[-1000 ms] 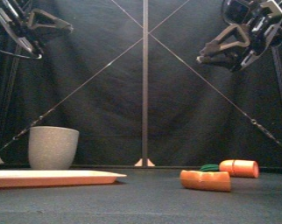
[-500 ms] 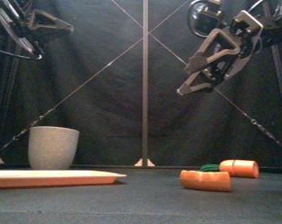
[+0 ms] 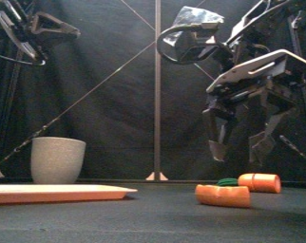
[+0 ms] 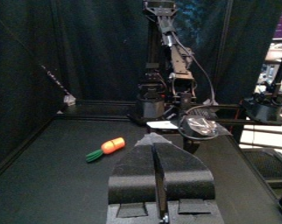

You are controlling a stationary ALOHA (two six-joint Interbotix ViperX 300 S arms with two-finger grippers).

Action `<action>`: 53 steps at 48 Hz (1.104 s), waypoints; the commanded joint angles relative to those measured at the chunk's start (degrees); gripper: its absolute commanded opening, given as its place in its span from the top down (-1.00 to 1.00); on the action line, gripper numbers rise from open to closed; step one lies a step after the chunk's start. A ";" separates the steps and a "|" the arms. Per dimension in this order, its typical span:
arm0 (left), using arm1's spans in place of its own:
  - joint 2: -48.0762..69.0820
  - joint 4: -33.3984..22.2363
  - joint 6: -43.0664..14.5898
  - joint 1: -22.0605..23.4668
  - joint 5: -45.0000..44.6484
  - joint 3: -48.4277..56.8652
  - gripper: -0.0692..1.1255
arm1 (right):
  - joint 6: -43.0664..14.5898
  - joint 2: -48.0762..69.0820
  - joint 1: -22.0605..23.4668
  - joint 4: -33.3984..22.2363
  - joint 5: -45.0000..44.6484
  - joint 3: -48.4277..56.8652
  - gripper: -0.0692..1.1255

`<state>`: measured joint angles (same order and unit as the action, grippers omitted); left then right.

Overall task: Pick the pie then place it in the grey bowl
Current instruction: Pick the pie

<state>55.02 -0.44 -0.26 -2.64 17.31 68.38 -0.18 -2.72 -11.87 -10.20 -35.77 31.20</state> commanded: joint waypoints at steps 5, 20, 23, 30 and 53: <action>-0.18 0.09 -0.09 -0.62 0.53 -0.44 0.93 | 0.00 -0.44 -0.53 -1.85 0.00 -1.58 -0.85; -0.18 0.09 -0.09 -1.41 0.62 -0.35 0.93 | 6.50 -5.71 -0.44 -1.05 0.79 -3.34 -0.85; -0.18 0.09 0.00 -1.41 0.70 -0.35 0.93 | 7.73 -6.77 -0.44 0.35 1.05 -4.04 -0.85; -0.18 0.00 0.00 -1.41 0.79 -0.35 0.93 | 9.49 -7.91 -0.35 2.02 1.14 -5.45 -0.84; -0.18 -0.09 0.09 -1.41 0.79 0.18 0.93 | 9.49 -10.02 0.35 2.20 2.55 -6.86 -0.34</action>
<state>55.02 -0.53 -0.26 -3.96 17.58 69.52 9.32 -13.45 -11.87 -8.26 -33.49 25.31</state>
